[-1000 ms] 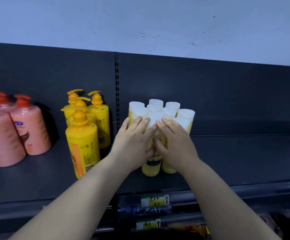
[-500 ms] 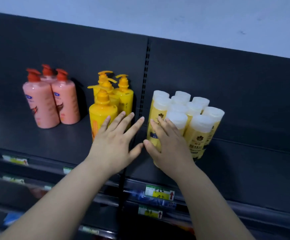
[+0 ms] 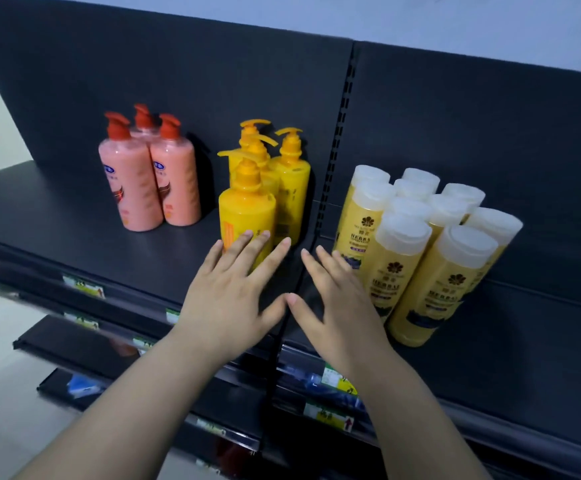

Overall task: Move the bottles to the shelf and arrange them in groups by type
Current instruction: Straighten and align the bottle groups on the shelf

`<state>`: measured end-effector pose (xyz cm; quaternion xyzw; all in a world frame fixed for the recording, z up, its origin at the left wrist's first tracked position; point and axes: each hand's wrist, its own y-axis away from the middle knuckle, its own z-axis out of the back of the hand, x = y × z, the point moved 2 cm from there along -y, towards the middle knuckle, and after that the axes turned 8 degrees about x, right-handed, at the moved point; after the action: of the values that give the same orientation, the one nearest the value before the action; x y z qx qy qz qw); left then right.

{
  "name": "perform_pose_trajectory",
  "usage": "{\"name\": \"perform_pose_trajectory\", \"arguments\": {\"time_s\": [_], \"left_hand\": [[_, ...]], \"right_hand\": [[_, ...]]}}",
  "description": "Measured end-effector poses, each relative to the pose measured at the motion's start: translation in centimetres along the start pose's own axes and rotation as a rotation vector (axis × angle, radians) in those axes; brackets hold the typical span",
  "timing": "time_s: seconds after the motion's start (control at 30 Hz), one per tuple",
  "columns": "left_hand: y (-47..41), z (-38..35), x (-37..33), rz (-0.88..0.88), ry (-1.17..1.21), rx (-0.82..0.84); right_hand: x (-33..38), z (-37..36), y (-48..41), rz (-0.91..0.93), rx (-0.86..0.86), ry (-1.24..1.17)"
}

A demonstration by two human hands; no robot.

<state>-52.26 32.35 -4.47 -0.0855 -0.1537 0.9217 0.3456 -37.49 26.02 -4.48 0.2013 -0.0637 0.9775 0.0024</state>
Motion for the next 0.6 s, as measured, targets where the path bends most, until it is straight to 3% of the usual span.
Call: {"name": "perform_pose_trajectory", "arguments": {"time_s": [0.2, 0.6], "left_hand": [[-0.3, 0.4, 5.3, -0.033, 0.037, -0.015], [0.6, 0.3, 23.3, -0.147, 0.096, 0.018]], "right_hand": [[4.2, -1.1, -2.4, -0.027, -0.028, 0.024], [17.3, -8.8, -10.1, -0.109, -0.166, 0.001]]}}
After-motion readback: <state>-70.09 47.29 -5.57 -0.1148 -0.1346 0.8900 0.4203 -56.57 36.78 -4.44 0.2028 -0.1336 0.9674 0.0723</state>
